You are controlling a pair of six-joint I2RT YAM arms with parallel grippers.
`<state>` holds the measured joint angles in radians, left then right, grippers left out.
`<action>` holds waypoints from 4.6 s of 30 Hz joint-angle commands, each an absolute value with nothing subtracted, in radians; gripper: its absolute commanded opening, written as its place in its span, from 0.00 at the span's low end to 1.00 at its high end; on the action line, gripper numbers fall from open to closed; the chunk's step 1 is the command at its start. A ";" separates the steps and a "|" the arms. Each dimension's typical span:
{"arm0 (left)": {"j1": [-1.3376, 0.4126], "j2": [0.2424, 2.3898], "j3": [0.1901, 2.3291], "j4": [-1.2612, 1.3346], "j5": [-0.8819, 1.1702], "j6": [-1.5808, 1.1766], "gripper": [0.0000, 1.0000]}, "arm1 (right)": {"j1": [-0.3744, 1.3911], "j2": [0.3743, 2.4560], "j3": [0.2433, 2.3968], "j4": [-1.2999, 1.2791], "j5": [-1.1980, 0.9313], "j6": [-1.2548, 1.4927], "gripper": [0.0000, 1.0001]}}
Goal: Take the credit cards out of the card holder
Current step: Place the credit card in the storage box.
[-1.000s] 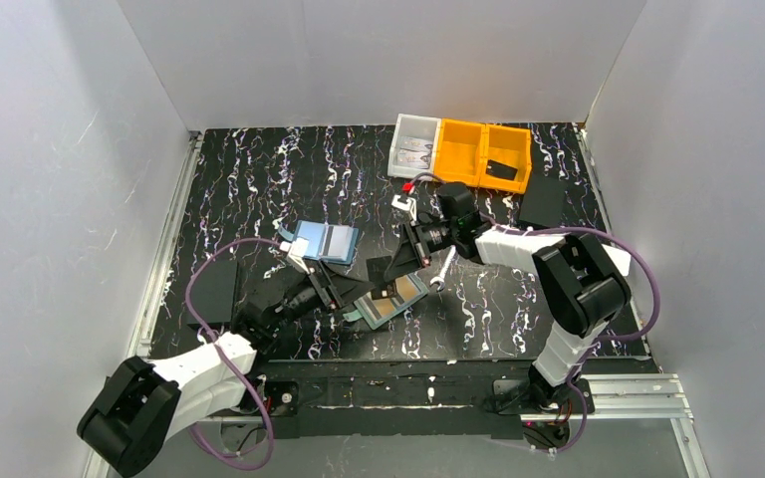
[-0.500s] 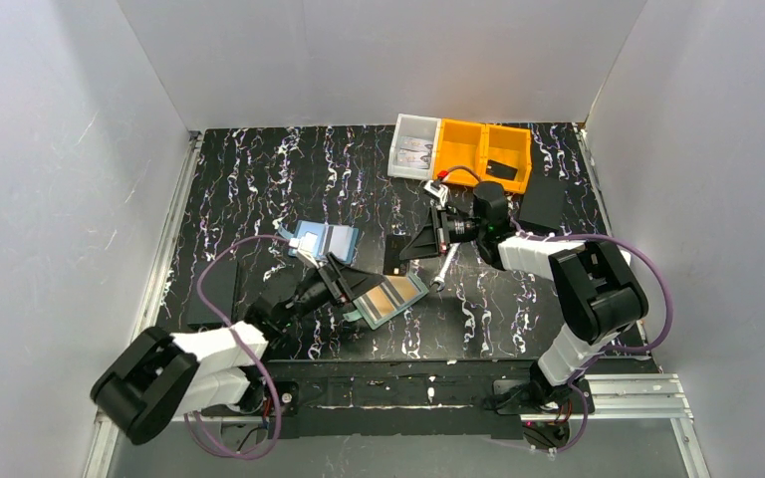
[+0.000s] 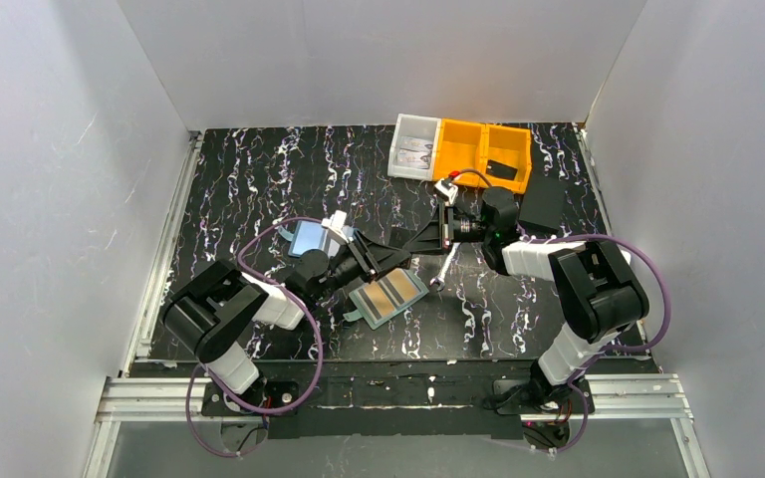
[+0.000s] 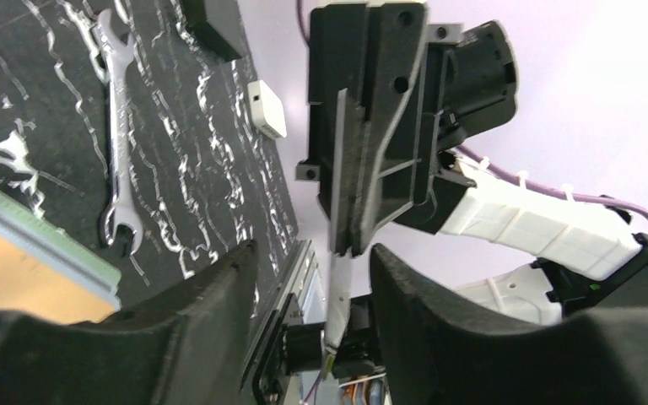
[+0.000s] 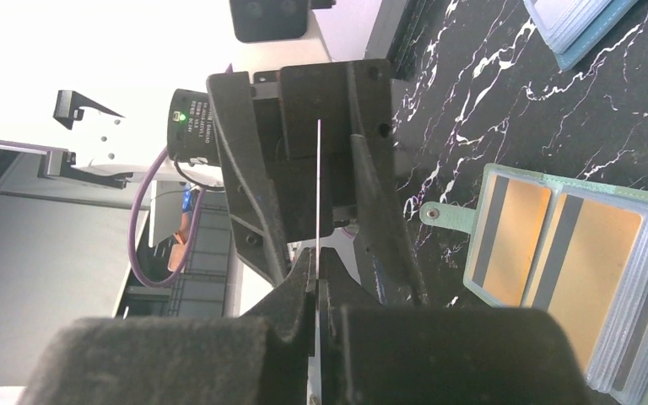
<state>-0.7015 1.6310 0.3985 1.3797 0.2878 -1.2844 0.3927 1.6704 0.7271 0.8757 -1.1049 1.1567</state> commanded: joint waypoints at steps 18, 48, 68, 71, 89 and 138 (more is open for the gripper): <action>-0.706 1.635 0.442 1.443 0.319 -1.303 0.02 | 0.339 1.682 0.706 0.980 -1.091 1.199 0.01; -0.727 1.259 0.893 -0.399 0.672 -0.245 0.00 | 0.332 1.725 1.291 -1.427 -1.339 -1.433 0.98; -0.816 1.354 0.973 -0.341 0.671 -0.267 0.00 | 0.480 1.754 1.313 -1.424 -1.341 -1.383 0.89; -0.816 1.350 0.986 -0.341 0.666 -0.265 0.00 | 0.500 1.771 1.325 -1.423 -1.319 -1.371 0.86; -0.816 1.297 0.985 -0.351 0.597 -0.261 0.00 | 0.546 1.821 1.364 -1.422 -1.285 -1.327 0.01; -0.663 0.686 0.675 -0.234 0.109 -0.403 0.98 | -0.099 2.336 2.247 -0.697 -0.676 -0.861 0.01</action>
<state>-0.6711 0.6747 0.6873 -0.2610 0.1120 -0.3895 -0.0834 2.3084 2.2051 -0.7474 -0.6225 -0.8735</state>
